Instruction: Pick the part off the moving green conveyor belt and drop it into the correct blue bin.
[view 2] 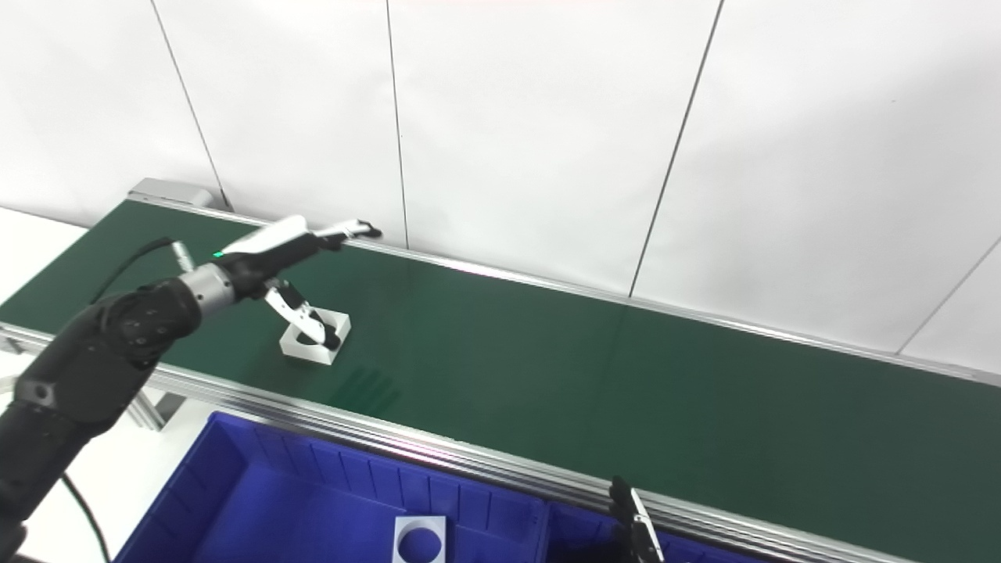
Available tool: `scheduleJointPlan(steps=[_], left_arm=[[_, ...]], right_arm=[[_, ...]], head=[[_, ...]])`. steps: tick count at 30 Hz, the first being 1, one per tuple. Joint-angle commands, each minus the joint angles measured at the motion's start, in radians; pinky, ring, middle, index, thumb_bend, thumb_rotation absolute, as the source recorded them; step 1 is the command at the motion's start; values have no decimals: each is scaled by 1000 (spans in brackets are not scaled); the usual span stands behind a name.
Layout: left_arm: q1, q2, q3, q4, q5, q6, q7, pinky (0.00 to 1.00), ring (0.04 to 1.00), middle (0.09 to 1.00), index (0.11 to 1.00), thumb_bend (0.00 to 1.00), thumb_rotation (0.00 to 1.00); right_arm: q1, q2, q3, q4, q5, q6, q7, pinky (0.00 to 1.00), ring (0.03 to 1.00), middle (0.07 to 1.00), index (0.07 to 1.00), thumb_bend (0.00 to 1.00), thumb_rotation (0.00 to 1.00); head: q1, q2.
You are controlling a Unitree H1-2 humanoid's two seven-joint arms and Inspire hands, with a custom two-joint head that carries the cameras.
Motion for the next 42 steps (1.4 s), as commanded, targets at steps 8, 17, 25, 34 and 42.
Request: scheduleJointPlan(steps=[8,17,25,34,42], left_arm=[[-59,-3,-52,8,46,8,-9,875,939,979,929,935,135],[-85,-39,-83,73,110,31,24,901,956,996,948,936,129],[-97,-57,-75,142,144,66,91,935,976,1000,966,924,142],[-127,-81,-101,243,208,102,180,942,987,1000,984,887,120],[-152,-121,-134,330,230,102,229,920,967,1000,982,855,84]], right_arm=[[1,11,0,-37,5,-56,-8,887,926,927,945,669,377],[7,15,-3,-45,6,-48,-9,887,922,920,940,672,377],[12,12,-5,-52,4,-48,-9,883,921,918,939,669,380],[18,10,-8,-57,9,-58,-7,877,913,912,935,663,367],[30,15,-8,-77,14,-46,-7,879,912,908,936,673,377]], head=[[4,4],[7,3],[9,4],[8,9],[4,22]])
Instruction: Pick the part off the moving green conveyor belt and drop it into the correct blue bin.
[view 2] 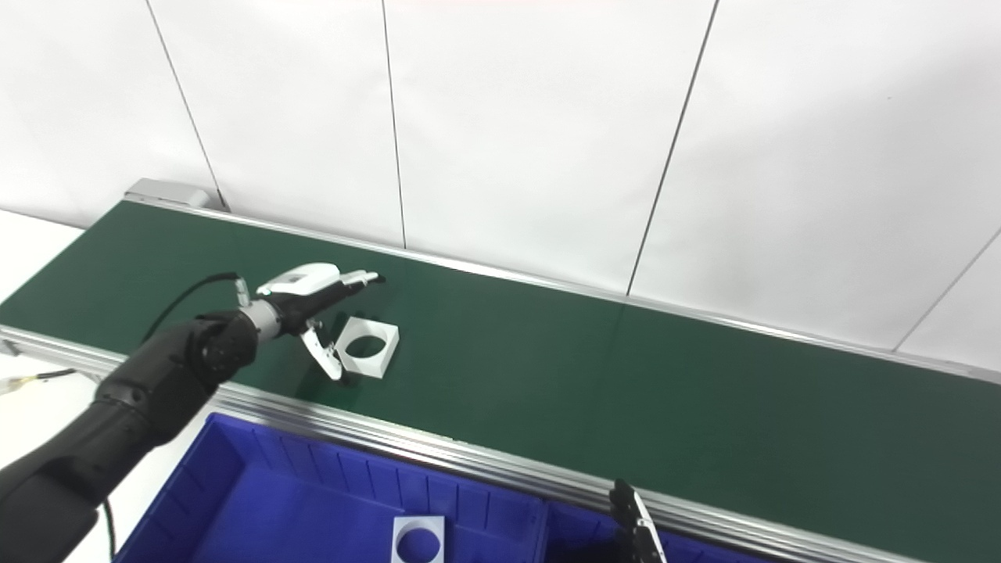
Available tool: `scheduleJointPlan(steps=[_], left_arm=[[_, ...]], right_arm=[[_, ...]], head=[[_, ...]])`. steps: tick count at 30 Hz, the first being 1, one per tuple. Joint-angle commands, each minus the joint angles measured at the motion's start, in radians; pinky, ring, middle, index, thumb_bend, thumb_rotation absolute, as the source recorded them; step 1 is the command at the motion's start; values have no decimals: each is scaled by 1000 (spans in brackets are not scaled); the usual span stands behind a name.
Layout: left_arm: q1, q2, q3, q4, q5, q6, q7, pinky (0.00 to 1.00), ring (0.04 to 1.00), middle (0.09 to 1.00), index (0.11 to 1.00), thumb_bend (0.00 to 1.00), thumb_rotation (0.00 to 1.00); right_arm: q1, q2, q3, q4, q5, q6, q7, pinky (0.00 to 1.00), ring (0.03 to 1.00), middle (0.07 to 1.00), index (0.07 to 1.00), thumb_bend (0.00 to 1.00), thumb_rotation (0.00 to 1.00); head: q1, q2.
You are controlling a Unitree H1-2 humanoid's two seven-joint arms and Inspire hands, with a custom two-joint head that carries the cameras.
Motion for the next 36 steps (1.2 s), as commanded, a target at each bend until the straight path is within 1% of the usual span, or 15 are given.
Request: scheduleJointPlan(steps=[1,5,9,14,15,16,17,18,19,20,21,22,24,29,36], left_arm=[[-52,-1,-1,6,7,0,48,914,965,1000,980,847,90],[-51,-38,2,34,-15,-1,60,856,946,998,967,816,81],[-46,-70,2,46,-40,2,53,865,948,996,966,816,76],[-36,-89,-1,41,-80,-33,26,869,963,999,962,882,121],[-34,-93,-5,38,-75,-26,27,871,964,1000,962,886,126],[-33,-95,-8,35,-72,-19,28,850,955,990,956,838,66],[-33,-98,-17,36,-52,-22,54,843,952,987,954,822,46],[-32,-100,-23,38,-39,-25,74,783,880,911,887,759,18],[-34,-102,-28,37,-29,-20,87,763,856,886,864,737,9],[-35,-104,-36,31,-16,0,92,613,636,699,711,619,4],[-37,-104,-45,24,-4,17,95,525,524,603,627,559,2],[-38,-103,-55,19,11,31,100,438,453,541,532,515,0],[-42,-101,-74,15,39,58,104,419,441,532,506,506,0],[-57,-97,-106,29,54,100,95,477,457,545,460,498,0],[-57,-86,-128,32,53,89,101,468,446,551,467,498,0]], right_arm=[[1,9,0,-34,9,-45,-6,879,913,909,937,675,382],[5,9,1,-44,3,-43,-7,878,910,910,937,675,390],[12,11,0,-52,8,-43,-7,883,912,909,937,674,392],[18,14,0,-63,14,-39,-4,886,913,913,938,681,409],[19,14,0,-66,12,-37,-4,887,913,914,938,682,411],[20,14,0,-69,10,-36,-5,884,913,914,938,681,414],[21,15,0,-70,11,-35,-4,883,913,914,938,681,415],[22,15,0,-71,12,-34,-4,886,916,917,940,679,417],[22,15,0,-70,17,-36,-2,887,917,918,940,678,418],[23,16,0,-70,19,-37,-3,891,918,919,941,677,418],[24,17,0,-72,20,-35,-3,890,917,919,941,676,419],[25,18,0,-73,21,-34,-3,896,921,920,942,674,420],[25,18,-1,-73,19,-33,-4,900,923,921,943,673,419],[20,19,-4,-65,14,-43,-7,896,918,917,942,669,427],[16,22,-8,-57,9,-44,-12,892,913,913,942,661,433]], head=[[-2,2],[-4,11],[-8,16],[-6,21],[-6,25],[-6,25],[-6,25],[-6,25],[-6,25],[-6,25],[-3,27],[-3,27],[-2,28],[3,27],[1,22]])
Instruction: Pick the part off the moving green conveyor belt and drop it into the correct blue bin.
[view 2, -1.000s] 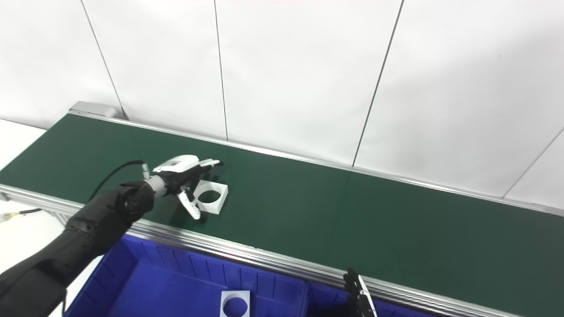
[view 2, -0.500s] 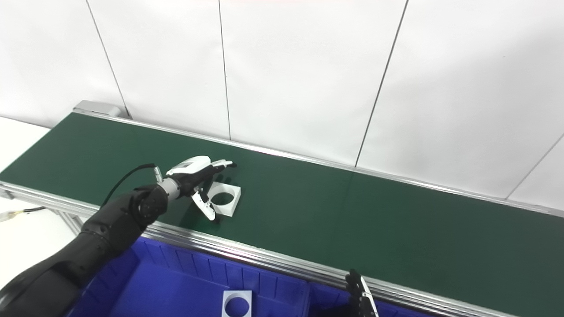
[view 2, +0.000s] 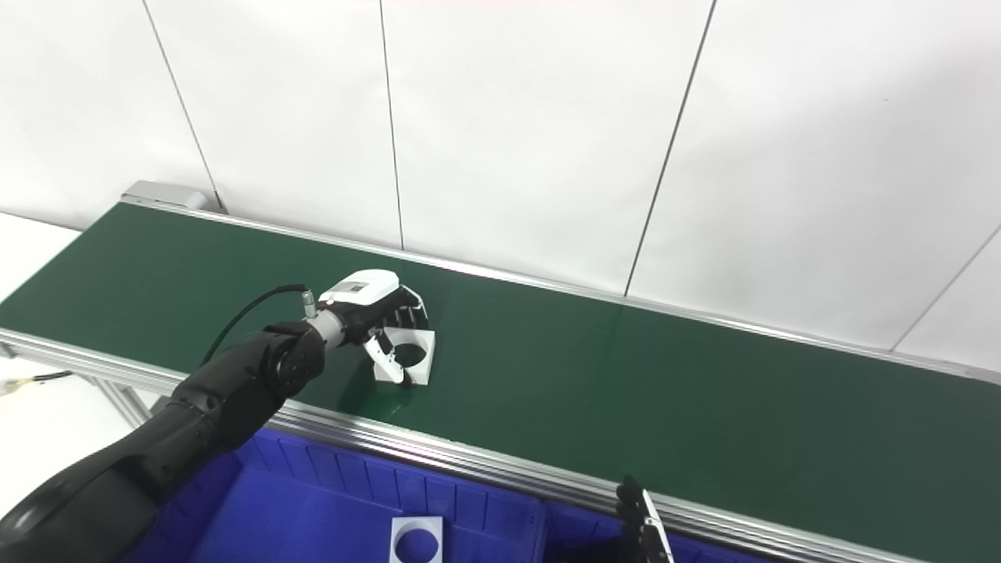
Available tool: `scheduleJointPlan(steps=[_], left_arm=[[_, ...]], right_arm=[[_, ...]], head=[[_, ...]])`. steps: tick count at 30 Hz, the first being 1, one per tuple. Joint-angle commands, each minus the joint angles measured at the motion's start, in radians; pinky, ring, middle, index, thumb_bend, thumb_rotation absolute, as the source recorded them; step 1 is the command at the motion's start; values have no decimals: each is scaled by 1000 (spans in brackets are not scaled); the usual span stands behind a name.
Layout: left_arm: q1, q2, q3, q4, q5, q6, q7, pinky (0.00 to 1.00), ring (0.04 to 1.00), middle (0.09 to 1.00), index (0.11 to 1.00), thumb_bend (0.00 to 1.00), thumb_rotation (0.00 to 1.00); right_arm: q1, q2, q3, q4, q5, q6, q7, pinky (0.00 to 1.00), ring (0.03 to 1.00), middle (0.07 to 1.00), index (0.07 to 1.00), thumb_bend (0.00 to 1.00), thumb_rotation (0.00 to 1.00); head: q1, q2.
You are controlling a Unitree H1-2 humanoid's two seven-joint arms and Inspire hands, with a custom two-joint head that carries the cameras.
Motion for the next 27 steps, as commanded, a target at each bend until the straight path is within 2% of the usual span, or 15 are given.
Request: scheduleJointPlan(steps=[1,7,9,12,16,19,24,27], left_arm=[[-3,23,-9,10,16,-7,-4,465,446,549,467,498,0],[22,48,15,-60,8,-49,53,453,451,544,467,499,0],[49,61,53,-130,-18,-81,89,436,443,535,473,500,0],[104,78,132,-292,-66,-108,104,422,440,515,490,502,0],[175,83,239,-501,-169,-130,75,439,450,497,496,502,0],[229,71,298,-613,-239,-139,60,436,452,498,495,502,0],[302,26,355,-679,-359,-162,52,377,430,494,504,502,0],[346,11,370,-693,-399,-186,43,370,426,495,505,502,0]], right_arm=[[-9,10,-2,-17,0,-45,-12,890,912,913,942,663,436],[-11,13,-1,-13,0,-52,-12,888,909,914,939,659,427],[-8,16,0,-17,7,-45,-8,895,912,917,939,659,422],[-6,17,3,-26,1,-41,-8,899,914,919,939,651,415],[-4,19,5,-35,-10,-35,-10,869,901,909,931,672,415],[-3,21,7,-41,-18,-33,-10,864,897,906,930,671,402],[1,30,9,-48,-24,-30,-12,870,899,903,926,685,391],[3,37,13,-54,-39,-30,-18,857,893,895,920,701,403]], head=[[1,1],[-15,9],[-26,15],[-51,27],[-83,43],[-112,57],[-150,75],[-206,105]])
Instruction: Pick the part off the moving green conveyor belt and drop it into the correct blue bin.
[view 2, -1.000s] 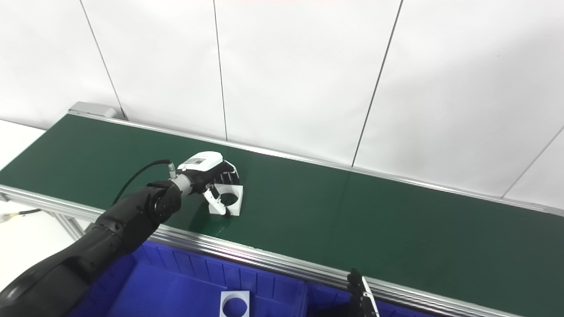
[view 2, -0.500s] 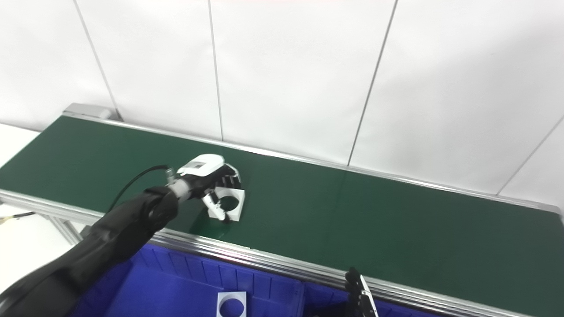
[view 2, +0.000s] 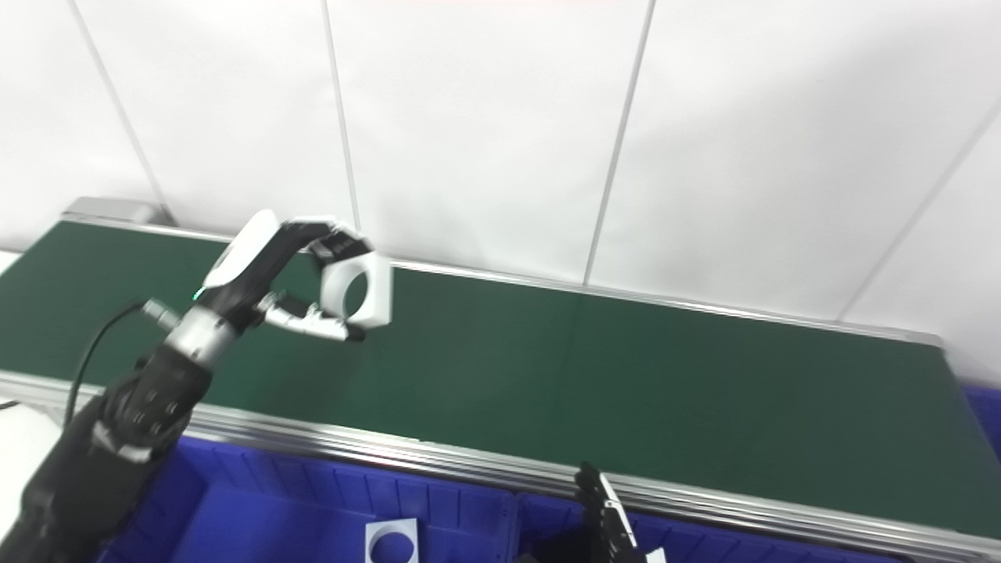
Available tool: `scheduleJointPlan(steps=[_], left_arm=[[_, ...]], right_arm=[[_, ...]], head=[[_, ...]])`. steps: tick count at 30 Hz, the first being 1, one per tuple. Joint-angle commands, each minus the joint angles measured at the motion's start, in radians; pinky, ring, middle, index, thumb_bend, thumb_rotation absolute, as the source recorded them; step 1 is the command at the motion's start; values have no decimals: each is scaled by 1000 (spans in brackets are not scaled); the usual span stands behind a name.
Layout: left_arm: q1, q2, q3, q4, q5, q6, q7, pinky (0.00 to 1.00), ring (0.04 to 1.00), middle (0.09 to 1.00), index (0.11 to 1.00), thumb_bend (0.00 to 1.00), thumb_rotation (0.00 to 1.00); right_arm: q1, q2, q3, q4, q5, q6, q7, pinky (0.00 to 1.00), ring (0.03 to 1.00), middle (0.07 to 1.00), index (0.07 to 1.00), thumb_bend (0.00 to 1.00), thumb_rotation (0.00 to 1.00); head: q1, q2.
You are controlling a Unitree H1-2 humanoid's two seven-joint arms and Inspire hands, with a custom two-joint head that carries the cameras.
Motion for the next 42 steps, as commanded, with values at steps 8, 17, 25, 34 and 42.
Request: scheduleJointPlan(steps=[8,17,25,34,42], left_arm=[[145,-67,34,-91,-155,-58,-26,405,443,499,497,501,0],[299,-141,4,-109,-140,-94,-37,470,476,510,473,501,0],[390,-159,-75,-182,-107,-26,-108,463,465,509,480,501,0],[393,-113,-157,-262,87,152,-202,393,431,502,503,501,0],[365,-97,-217,-303,193,328,-300,431,433,520,506,499,0]], right_arm=[[0,44,13,-89,-28,27,-9,849,895,902,922,743,435],[-6,61,23,-156,-73,101,-3,880,901,907,921,708,463],[13,49,17,-227,-82,151,4,849,898,905,916,716,515],[21,28,11,-271,-71,187,17,819,879,911,906,701,520],[24,16,1,-281,-77,212,15,819,888,927,910,706,519]], head=[[-99,76],[-186,181],[-146,240],[-123,255],[-110,244]])
